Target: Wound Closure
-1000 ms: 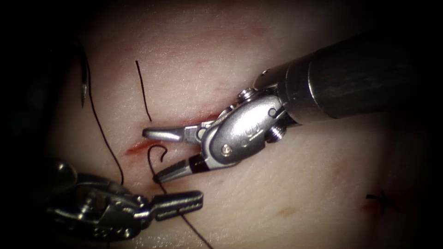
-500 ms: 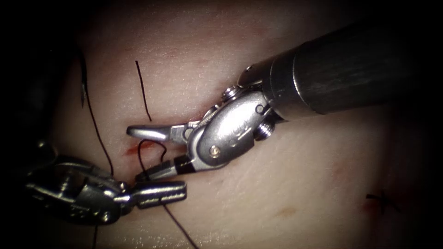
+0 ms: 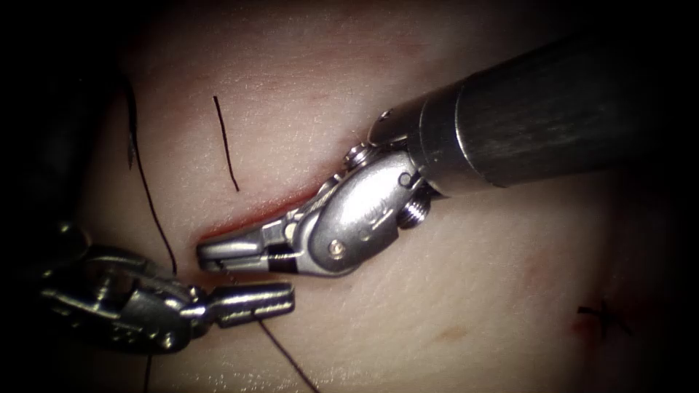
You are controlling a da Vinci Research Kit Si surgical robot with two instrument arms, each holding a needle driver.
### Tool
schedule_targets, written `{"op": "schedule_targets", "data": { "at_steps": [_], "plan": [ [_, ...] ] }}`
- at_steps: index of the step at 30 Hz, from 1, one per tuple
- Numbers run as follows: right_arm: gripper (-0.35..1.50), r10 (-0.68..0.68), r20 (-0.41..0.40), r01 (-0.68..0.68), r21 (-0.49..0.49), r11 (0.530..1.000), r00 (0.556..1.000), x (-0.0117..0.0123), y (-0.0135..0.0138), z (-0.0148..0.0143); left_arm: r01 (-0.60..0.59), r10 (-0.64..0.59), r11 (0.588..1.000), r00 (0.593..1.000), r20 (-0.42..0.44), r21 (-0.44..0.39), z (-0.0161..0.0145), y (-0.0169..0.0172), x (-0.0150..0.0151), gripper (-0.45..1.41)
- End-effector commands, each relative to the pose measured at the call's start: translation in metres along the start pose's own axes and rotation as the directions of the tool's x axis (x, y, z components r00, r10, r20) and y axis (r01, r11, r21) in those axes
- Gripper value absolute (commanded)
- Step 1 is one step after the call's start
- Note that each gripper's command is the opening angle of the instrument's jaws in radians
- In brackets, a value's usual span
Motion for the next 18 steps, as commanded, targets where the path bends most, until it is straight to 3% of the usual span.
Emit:
{"op": "schedule_targets", "data": {
  "at_steps": [1, 3, 6, 15, 18],
  "plan": [
    [-0.35, 0.015, 0.031, -0.014, -0.016, 1.000, 0.999, -0.0015, -0.0001, -0.0006, 0.009, -0.010, 0.999, 1.000, 0.021, 0.044, 0.0006, 0.0006, 0.0000, 0.76],
    [-0.35, 0.020, 0.066, -0.018, -0.033, 0.999, 0.998, -0.0022, 0.0002, -0.0013, 0.015, -0.022, 0.990, 0.999, 0.048, 0.142, 0.0006, 0.0005, 0.0002, 0.98],
    [-0.35, 0.047, 0.105, -0.042, -0.052, 0.998, 0.993, -0.0033, 0.0005, -0.0021, 0.021, -0.038, 0.970, 0.997, 0.066, 0.241, 0.0009, 0.0004, 0.0009, 0.93],
    [-0.35, 0.092, 0.198, -0.075, -0.092, 0.993, 0.976, -0.0063, 0.0016, -0.0031, -0.029, -0.005, 0.961, 0.993, 0.121, 0.275, 0.0045, 0.0001, 0.0031, 1.04],
    [-0.35, 0.091, 0.227, -0.075, -0.078, 0.994, 0.970, -0.0067, 0.0015, -0.0025, -0.087, 0.035, 0.955, 0.983, 0.180, 0.285, 0.0060, -0.0004, 0.0030, 0.91]
  ]
}}
